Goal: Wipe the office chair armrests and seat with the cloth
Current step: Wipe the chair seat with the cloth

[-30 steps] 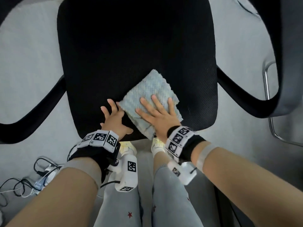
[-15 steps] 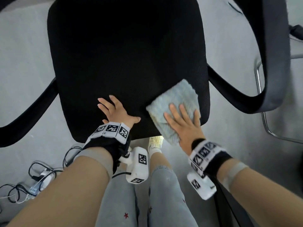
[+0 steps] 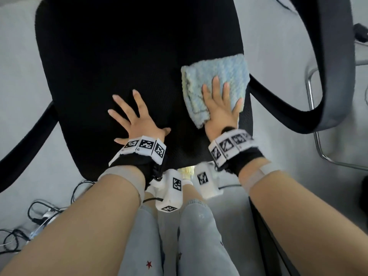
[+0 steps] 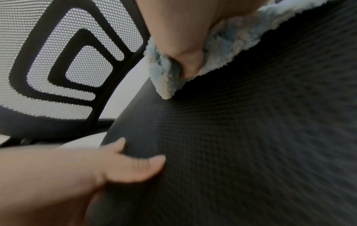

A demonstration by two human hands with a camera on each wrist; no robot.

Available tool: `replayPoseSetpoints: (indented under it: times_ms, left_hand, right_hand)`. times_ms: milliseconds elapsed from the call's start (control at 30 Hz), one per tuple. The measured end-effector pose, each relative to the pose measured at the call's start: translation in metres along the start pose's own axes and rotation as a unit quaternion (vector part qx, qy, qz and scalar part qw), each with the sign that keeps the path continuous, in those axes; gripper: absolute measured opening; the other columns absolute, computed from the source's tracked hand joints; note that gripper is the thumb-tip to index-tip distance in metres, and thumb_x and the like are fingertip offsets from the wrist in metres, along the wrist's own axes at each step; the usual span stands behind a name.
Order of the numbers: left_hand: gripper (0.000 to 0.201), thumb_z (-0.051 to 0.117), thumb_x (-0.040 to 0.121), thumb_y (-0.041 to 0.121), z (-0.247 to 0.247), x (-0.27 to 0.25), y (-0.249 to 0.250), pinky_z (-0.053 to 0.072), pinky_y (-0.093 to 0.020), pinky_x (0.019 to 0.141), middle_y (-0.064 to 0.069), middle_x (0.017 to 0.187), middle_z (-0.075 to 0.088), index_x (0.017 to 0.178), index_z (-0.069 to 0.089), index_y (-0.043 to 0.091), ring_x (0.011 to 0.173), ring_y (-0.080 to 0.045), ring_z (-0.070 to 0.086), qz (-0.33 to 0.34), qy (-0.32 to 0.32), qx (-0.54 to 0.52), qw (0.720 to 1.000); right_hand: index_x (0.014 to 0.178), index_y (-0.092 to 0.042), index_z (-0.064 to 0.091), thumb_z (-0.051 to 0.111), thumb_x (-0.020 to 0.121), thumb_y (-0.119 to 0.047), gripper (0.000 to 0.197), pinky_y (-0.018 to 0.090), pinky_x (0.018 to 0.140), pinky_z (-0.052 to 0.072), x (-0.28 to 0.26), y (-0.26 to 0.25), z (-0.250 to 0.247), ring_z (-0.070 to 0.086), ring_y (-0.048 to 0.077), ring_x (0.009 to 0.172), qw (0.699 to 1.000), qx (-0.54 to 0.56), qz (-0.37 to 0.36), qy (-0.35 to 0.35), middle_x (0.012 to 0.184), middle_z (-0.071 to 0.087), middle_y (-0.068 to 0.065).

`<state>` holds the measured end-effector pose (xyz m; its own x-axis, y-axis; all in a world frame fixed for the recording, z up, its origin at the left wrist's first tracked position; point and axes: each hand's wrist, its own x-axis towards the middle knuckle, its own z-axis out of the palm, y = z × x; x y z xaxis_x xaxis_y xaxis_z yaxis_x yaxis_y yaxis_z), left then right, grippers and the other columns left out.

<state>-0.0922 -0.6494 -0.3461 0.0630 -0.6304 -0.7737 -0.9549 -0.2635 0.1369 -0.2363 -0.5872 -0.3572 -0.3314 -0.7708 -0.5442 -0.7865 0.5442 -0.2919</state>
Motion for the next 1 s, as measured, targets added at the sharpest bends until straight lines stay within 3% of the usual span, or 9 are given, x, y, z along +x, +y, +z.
replayPoseSetpoints:
  times_ms: [167, 333, 467, 600, 733, 833, 1000]
  left_hand:
    - [0.114, 0.073, 0.069, 0.032, -0.012, 0.014, 0.000, 0.017, -0.078, 0.097, 0.004, 0.150, -0.037, 0.138, -0.017, 0.046, 0.139, -0.033, -0.028, 0.045, -0.042, 0.057, 0.996]
    - [0.112, 0.073, 0.070, 0.034, -0.007, 0.015, -0.004, 0.018, -0.078, 0.097, 0.005, 0.150, -0.035, 0.138, -0.015, 0.048, 0.139, -0.032, -0.029, 0.051, -0.033, 0.050, 0.997]
    - [0.112, 0.072, 0.070, 0.034, -0.002, 0.015, -0.001, 0.018, -0.077, 0.097, 0.005, 0.151, -0.034, 0.138, -0.016, 0.047, 0.139, -0.033, -0.028, 0.043, -0.016, 0.049, 0.998]
    - [0.110, 0.070, 0.072, 0.036, 0.000, 0.016, 0.001, 0.020, -0.077, 0.097, 0.001, 0.151, -0.035, 0.138, -0.017, 0.044, 0.139, -0.036, -0.027, 0.043, -0.010, 0.066, 0.997]
    - [0.111, 0.070, 0.072, 0.035, -0.005, 0.020, -0.003, 0.019, -0.077, 0.098, 0.003, 0.150, -0.036, 0.137, -0.018, 0.046, 0.139, -0.035, -0.027, 0.048, -0.030, 0.055, 0.997]
    - [0.111, 0.071, 0.070, 0.037, -0.008, 0.020, -0.006, 0.021, -0.076, 0.097, 0.004, 0.151, -0.033, 0.137, -0.016, 0.047, 0.140, -0.035, -0.025, 0.056, -0.032, 0.050, 0.997]
    - [0.108, 0.071, 0.069, 0.040, -0.013, 0.022, -0.010, 0.032, -0.069, 0.100, 0.003, 0.155, -0.025, 0.140, -0.011, 0.045, 0.142, -0.036, -0.018, 0.070, -0.036, 0.050, 0.996]
  right_hand:
    - [0.141, -0.034, -0.012, 0.040, 0.088, -0.005, 0.080, 0.050, 0.108, -0.022, -0.040, 0.015, 0.015, -0.030, 0.011, 0.132, 0.998, -0.008, -0.004, -0.056, 0.148, -0.027, -0.011]
    - [0.143, -0.032, 0.001, 0.035, 0.084, 0.000, 0.075, 0.057, 0.110, -0.015, 0.028, -0.003, -0.011, -0.017, 0.021, 0.142, 1.000, -0.015, -0.001, 0.003, 0.156, -0.013, -0.004]
    - [0.143, -0.033, 0.007, 0.032, 0.072, 0.011, 0.086, 0.058, 0.110, -0.013, 0.084, -0.024, -0.035, -0.013, 0.020, 0.143, 0.999, 0.001, 0.018, 0.035, 0.157, -0.009, -0.005]
    - [0.143, -0.030, 0.004, 0.035, 0.079, 0.006, 0.080, 0.058, 0.109, -0.015, 0.075, -0.023, -0.026, -0.013, 0.024, 0.143, 0.998, -0.002, -0.014, 0.061, 0.157, -0.007, -0.002]
    - [0.143, -0.031, -0.004, 0.035, 0.083, 0.002, 0.079, 0.052, 0.109, -0.020, 0.041, 0.001, -0.018, -0.019, 0.020, 0.142, 0.999, -0.017, -0.037, 0.007, 0.156, -0.013, -0.004]
    - [0.143, -0.033, -0.002, 0.034, 0.072, 0.014, 0.092, 0.055, 0.110, -0.019, 0.059, -0.008, -0.025, -0.018, 0.019, 0.142, 0.999, -0.025, -0.028, 0.025, 0.156, -0.012, -0.006]
    - [0.142, -0.036, -0.002, 0.033, 0.069, 0.011, 0.094, 0.060, 0.107, -0.017, 0.108, -0.064, -0.038, -0.018, 0.024, 0.142, 0.999, -0.044, -0.001, 0.026, 0.156, -0.014, -0.010]
